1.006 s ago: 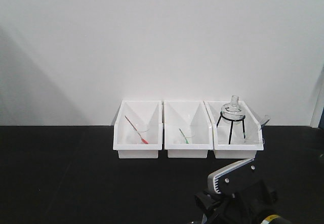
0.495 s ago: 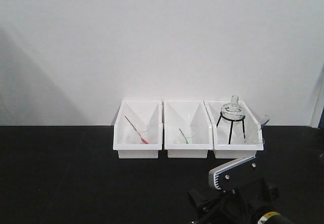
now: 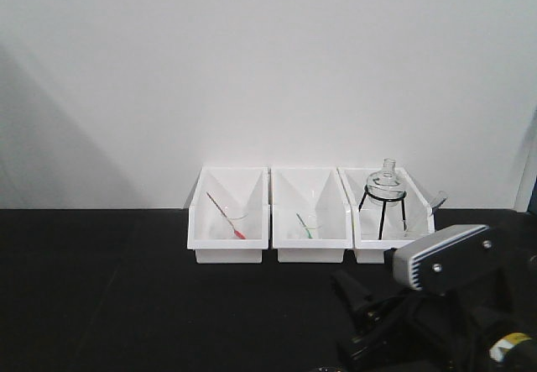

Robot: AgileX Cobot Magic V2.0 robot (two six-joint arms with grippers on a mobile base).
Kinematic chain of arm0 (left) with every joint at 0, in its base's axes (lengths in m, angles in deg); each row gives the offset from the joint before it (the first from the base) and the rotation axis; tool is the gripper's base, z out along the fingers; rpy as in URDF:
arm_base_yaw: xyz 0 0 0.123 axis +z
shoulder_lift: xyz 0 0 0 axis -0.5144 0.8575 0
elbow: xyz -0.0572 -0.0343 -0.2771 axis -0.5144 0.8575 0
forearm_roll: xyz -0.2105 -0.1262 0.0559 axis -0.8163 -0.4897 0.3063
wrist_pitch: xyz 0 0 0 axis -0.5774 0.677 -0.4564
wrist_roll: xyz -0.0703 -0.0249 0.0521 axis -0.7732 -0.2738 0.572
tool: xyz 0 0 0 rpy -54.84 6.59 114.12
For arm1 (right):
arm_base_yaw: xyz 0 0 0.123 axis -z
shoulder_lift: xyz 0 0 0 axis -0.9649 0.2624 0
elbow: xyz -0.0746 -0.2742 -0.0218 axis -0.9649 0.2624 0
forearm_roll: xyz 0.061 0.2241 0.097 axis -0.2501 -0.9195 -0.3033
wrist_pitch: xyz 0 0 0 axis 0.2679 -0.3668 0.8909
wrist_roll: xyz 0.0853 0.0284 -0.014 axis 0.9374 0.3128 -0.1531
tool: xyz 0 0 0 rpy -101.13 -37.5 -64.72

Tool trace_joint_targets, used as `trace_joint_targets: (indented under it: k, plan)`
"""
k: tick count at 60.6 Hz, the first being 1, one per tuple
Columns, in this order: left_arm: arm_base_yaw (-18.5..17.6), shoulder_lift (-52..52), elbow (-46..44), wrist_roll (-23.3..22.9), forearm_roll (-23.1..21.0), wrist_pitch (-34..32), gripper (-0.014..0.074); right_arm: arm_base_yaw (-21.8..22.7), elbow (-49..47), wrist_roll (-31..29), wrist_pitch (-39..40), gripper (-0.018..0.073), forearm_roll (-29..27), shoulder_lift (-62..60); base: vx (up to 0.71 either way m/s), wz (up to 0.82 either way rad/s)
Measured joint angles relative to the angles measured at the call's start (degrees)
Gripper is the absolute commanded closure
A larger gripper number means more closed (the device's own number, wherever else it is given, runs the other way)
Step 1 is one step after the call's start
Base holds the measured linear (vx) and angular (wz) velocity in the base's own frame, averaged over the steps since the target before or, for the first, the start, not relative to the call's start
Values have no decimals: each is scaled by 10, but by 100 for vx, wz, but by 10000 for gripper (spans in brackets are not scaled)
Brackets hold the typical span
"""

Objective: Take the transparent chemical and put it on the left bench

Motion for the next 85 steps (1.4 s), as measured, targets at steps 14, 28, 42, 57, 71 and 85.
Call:
trace_joint_targets:
  k: [14,28,42,57,71,85]
  plan:
    - [0,0,0,0,0,0,600,0,0,-181,-24,555,-160,-134,0,0]
    - [0,0,0,0,0,0,600,0,0,-460,15,567,-410,-244,0,0]
    - [0,0,0,0,0,0,600,0,0,-568,181,566,-615,-280,0,0]
    - [0,0,0,0,0,0,600,0,0,-575,178,566,-631,-287,0,0]
    - [0,0,0,0,0,0,600,0,0,-579,69,564,-574,-287,0,0]
    - [0,0,0,0,0,0,600,0,0,-563,30,564,-605,-287,0,0]
